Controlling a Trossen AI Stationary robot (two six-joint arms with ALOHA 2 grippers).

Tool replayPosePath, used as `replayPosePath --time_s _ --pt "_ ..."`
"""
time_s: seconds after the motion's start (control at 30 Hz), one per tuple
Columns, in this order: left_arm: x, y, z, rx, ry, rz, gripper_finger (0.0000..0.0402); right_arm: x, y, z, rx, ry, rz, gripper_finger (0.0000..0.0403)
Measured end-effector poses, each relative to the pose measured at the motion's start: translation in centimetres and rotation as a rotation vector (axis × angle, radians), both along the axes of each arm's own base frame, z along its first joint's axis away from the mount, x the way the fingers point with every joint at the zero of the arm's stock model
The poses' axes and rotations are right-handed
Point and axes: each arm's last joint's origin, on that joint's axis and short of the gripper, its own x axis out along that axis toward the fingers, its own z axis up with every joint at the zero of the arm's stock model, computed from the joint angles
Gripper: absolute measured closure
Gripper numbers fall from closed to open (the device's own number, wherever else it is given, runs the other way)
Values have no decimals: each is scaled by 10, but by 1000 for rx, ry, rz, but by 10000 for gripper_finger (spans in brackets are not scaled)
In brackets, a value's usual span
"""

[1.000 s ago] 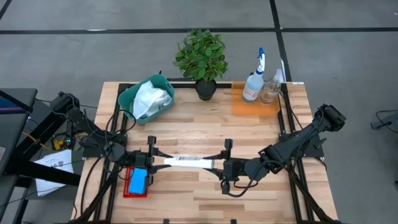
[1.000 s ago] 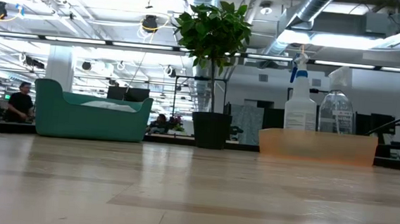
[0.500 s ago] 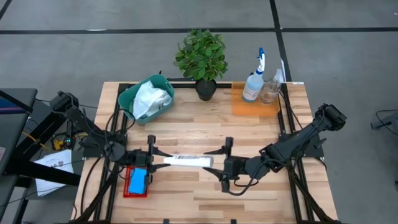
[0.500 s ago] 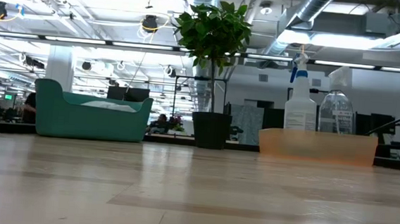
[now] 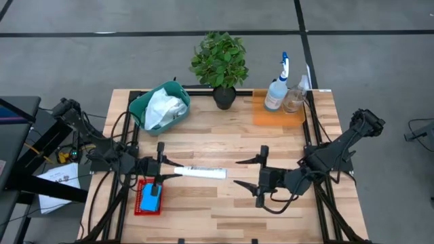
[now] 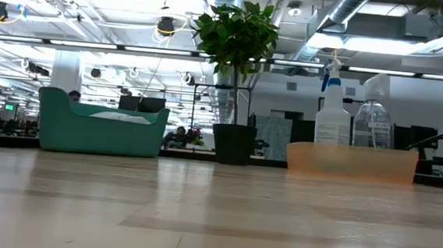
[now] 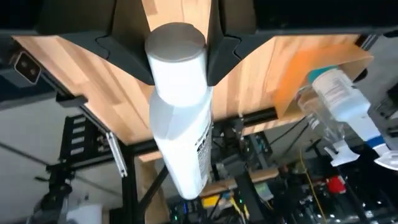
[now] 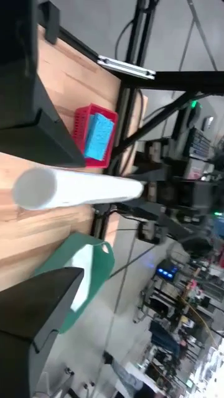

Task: Pick & Place Kitchen Items
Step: Put the clear restorer into the orange bin

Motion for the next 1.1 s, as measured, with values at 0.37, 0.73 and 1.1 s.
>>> replayPosePath --time_s 0.37,0.73,1.1 --pt "32 14 54 -5 354 78 292 -7 -2 -9 5 88 -28 135" --pt "66 29 79 -161 790 181 292 -10 -4 -11 -1 112 -36 135" --pt "84 39 65 -328 1190 296 292 -10 -4 -10 -2 112 -32 135"
